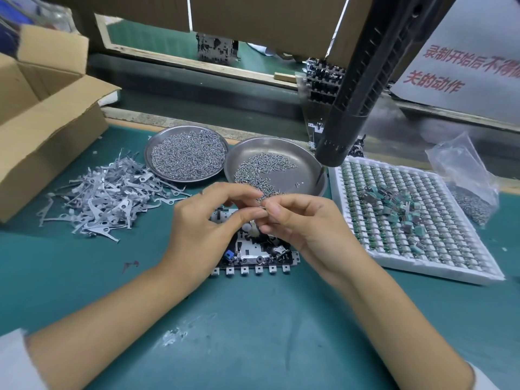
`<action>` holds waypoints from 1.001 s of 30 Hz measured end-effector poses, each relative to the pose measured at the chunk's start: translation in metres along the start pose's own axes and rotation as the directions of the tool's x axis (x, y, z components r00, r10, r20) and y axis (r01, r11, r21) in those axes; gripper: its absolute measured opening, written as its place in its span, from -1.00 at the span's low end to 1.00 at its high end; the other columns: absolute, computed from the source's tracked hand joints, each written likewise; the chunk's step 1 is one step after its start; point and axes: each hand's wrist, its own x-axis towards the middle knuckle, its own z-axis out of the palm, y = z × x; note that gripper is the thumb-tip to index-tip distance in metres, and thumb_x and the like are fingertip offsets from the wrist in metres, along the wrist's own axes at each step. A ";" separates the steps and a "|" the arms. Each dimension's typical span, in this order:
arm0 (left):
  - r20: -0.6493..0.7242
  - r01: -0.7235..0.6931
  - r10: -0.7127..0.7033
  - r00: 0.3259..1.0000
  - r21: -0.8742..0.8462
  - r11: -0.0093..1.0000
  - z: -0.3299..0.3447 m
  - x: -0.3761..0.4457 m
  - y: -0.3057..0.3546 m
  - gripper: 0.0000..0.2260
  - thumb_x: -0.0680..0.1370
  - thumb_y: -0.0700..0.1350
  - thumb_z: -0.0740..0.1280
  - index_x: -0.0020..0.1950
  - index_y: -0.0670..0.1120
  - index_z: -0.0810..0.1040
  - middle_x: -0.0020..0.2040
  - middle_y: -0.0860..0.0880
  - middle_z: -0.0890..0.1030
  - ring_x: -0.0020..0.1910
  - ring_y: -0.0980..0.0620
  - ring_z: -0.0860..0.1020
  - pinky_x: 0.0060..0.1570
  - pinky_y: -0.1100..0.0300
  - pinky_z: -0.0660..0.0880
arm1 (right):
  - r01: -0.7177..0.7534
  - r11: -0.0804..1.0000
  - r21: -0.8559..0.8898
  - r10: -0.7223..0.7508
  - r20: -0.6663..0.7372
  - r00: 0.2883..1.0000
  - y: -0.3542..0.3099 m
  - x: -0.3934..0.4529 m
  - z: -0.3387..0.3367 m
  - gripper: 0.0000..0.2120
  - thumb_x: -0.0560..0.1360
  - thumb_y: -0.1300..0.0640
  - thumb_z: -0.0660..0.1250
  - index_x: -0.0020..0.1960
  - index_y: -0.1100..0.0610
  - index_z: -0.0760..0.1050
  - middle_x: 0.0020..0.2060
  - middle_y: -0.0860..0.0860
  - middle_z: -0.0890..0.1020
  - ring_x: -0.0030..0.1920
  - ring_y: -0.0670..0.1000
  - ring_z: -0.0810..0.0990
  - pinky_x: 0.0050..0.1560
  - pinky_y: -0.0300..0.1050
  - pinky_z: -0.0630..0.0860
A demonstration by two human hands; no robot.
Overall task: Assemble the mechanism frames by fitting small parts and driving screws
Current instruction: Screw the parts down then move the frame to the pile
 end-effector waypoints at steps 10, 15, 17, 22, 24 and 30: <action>0.030 -0.149 0.146 0.989 0.118 0.982 0.000 0.001 0.000 -0.79 0.40 -0.20 0.47 0.00 -0.07 0.59 -0.18 0.08 0.61 -0.17 0.14 0.58 -0.04 0.33 0.48 | -0.092 0.996 0.007 0.091 0.050 0.995 -0.006 -0.001 -0.006 -0.92 0.34 0.21 0.41 -0.23 0.20 0.67 -0.28 0.12 0.68 -0.24 0.00 0.68 -0.16 -0.28 0.56; 0.077 -0.217 0.210 0.975 0.113 0.970 0.001 0.001 -0.001 -0.79 0.41 -0.16 0.47 0.03 -0.05 0.58 -0.13 0.09 0.62 -0.16 0.10 0.58 -0.07 0.14 0.50 | -0.111 0.993 -0.049 0.113 0.044 0.993 -0.008 0.000 -0.007 -0.91 0.30 0.18 0.43 -0.24 0.20 0.65 -0.27 0.10 0.68 -0.22 -0.02 0.67 -0.15 -0.27 0.57; 0.084 -0.220 0.211 0.974 0.117 0.968 0.001 0.000 -0.002 -0.79 0.42 -0.17 0.46 0.04 -0.06 0.58 -0.12 0.04 0.64 -0.15 0.06 0.59 -0.08 0.07 0.52 | -0.113 0.992 -0.052 0.115 0.034 0.993 -0.007 -0.001 -0.006 -0.92 0.29 0.20 0.43 -0.25 0.20 0.63 -0.27 0.10 0.68 -0.23 -0.01 0.66 -0.16 -0.26 0.57; 0.083 -0.204 0.195 0.977 0.106 0.973 0.002 -0.001 -0.002 -0.81 0.43 -0.24 0.44 0.03 -0.10 0.62 -0.12 -0.04 0.65 -0.12 -0.02 0.61 -0.06 0.09 0.52 | -0.082 0.961 -0.262 0.092 0.024 0.996 -0.024 -0.005 -0.014 -0.90 0.32 0.20 0.45 -0.17 0.17 0.60 -0.33 0.07 0.67 -0.28 -0.04 0.66 -0.20 -0.25 0.59; 0.051 -0.173 0.169 0.984 0.090 0.981 0.002 -0.001 -0.002 -0.83 0.43 -0.23 0.43 0.01 -0.10 0.62 -0.13 -0.03 0.65 -0.12 0.05 0.61 -0.03 0.20 0.51 | -0.013 0.820 -0.573 -0.048 -0.092 0.995 -0.038 -0.006 -0.034 -0.92 0.40 0.24 0.46 -0.22 0.09 0.63 -0.39 -0.03 0.66 -0.33 -0.13 0.62 -0.22 -0.32 0.55; -0.005 0.007 -0.007 1.000 0.014 1.000 0.002 -0.001 -0.002 -0.88 0.45 -0.09 0.40 -0.04 0.06 0.62 -0.13 0.16 0.65 -0.10 0.23 0.60 -0.01 0.41 0.43 | -0.284 0.087 -0.955 -0.397 -0.295 0.869 -0.040 0.001 -0.099 -0.76 0.50 0.33 0.31 0.13 0.20 0.61 0.03 0.14 0.59 -0.03 0.09 0.53 -0.08 -0.23 0.30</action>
